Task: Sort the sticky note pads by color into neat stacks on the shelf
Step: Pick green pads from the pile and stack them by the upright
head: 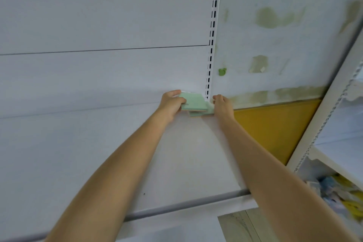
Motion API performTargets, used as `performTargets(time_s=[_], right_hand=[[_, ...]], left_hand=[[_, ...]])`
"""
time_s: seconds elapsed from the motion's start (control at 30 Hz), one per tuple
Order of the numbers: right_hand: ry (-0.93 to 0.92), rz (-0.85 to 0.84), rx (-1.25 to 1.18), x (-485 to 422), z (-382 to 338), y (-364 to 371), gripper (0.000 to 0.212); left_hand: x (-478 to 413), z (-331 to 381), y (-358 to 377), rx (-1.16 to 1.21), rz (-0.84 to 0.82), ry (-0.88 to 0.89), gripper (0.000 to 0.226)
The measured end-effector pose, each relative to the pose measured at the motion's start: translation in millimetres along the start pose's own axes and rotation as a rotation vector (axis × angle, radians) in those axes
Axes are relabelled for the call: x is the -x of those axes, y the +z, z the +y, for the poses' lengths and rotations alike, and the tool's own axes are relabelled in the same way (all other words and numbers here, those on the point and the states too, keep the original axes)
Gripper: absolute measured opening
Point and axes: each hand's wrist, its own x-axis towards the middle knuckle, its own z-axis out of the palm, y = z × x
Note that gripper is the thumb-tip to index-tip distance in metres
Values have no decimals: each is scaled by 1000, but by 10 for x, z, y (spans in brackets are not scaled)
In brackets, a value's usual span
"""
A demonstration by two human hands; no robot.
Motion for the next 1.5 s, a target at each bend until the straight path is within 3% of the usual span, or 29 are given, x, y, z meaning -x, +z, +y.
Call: performTargets(time_s=[0.13,0.23,0.33,0.43,0.57,0.63,0.8,1.03,1.27,1.5], right_hand=[[-13,-23,34,-14,2,29,42],[-25,-21,63,-24,10,63,41],[-17,-21,74,-38,29,74,40],[-15,-24,73,-36,32,58,42],[-72,-36,132,-30,35,72,39],[-145,-61,229,-23,67,88,35],[-375,-92,600,78,61,72,48],[-816,-271,1116,353,-116,302,47],[-1033,-426,1196,1061,-618,1181,47],[-1176,-622,1083,2486,-910,2577,47]], left_hand=[[-7,-137,139,-389,28,113,50],[69,-220,175,-627,38,264,38],[84,-237,157,-583,32,283,32],[105,-226,95,-575,-32,218,41],[107,-246,96,-667,-59,262,51],[96,-251,120,-678,-55,287,52],[128,-175,-79,-782,-32,359,48],[256,126,-1197,-1193,94,414,49],[908,275,-2581,-1311,279,346,48],[1868,234,-4363,-1445,426,202,45]])
